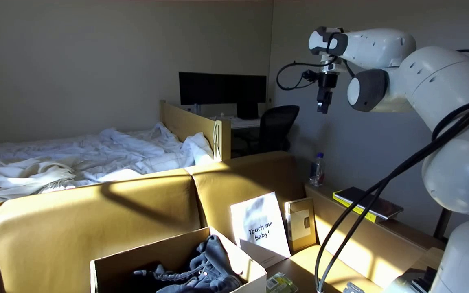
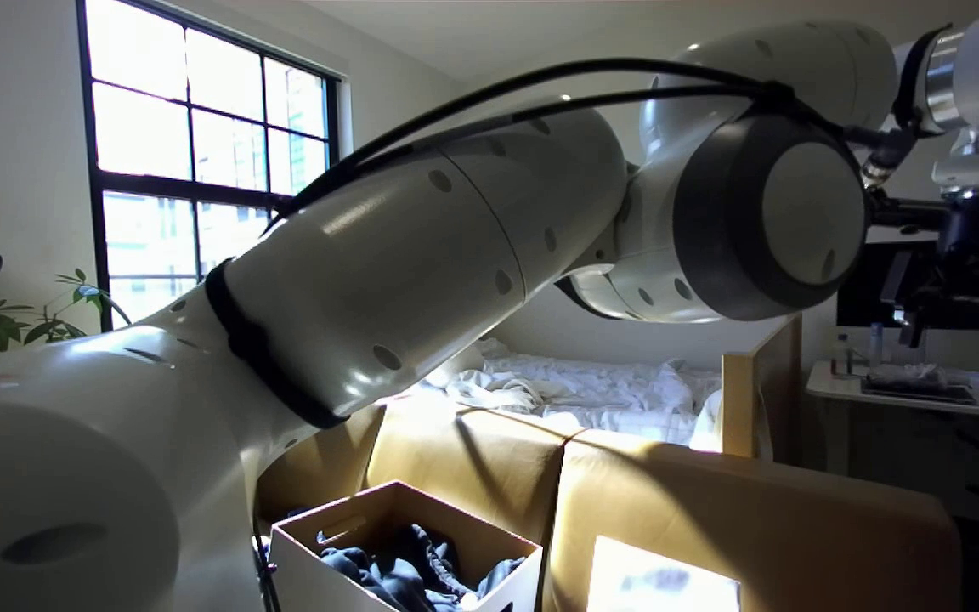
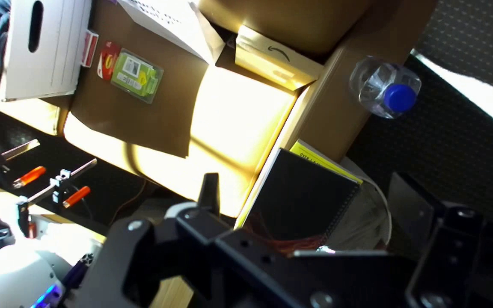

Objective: Remove the bottle out of the box

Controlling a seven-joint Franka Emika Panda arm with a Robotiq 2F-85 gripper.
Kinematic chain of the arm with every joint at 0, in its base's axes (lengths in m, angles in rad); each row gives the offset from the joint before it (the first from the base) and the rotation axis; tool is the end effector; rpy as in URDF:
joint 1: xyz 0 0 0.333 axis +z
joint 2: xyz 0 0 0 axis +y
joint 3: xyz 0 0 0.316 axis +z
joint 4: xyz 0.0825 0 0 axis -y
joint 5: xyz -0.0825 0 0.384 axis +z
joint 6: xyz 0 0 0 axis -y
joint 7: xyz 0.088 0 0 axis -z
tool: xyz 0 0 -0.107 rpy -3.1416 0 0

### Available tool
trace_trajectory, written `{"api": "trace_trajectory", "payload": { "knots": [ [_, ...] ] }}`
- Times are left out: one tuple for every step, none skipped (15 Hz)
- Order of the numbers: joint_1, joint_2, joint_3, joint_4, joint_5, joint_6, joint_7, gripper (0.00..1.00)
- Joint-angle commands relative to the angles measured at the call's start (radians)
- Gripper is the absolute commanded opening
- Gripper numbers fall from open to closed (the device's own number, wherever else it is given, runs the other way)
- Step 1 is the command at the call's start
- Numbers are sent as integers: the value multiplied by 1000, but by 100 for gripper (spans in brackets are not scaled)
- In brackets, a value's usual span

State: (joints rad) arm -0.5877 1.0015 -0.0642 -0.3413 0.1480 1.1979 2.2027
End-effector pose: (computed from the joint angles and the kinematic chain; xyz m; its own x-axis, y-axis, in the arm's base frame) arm 0.6151 -0.4073 0.4832 -0.9367 -0.3500 0.0115 -0.3433 0.9241 0.1680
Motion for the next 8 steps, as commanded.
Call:
{"api": "trace_trajectory", "payload": {
  "knots": [
    [-12, -96, 9, -12, 37, 16, 154, 100],
    [-15, -117, 11, -15, 45, 26, 196, 100],
    [-19, -132, 12, -20, 53, 35, 243, 100],
    [-21, -144, 11, -22, 56, 49, 287, 100],
    [-20, -152, 7, -24, 55, 65, 332, 100],
    [-17, -158, 4, -25, 52, 84, 378, 100],
    [-15, -161, 1, -26, 47, 106, 422, 100],
    [-12, -158, -4, -28, 40, 129, 468, 100]
  ]
}}
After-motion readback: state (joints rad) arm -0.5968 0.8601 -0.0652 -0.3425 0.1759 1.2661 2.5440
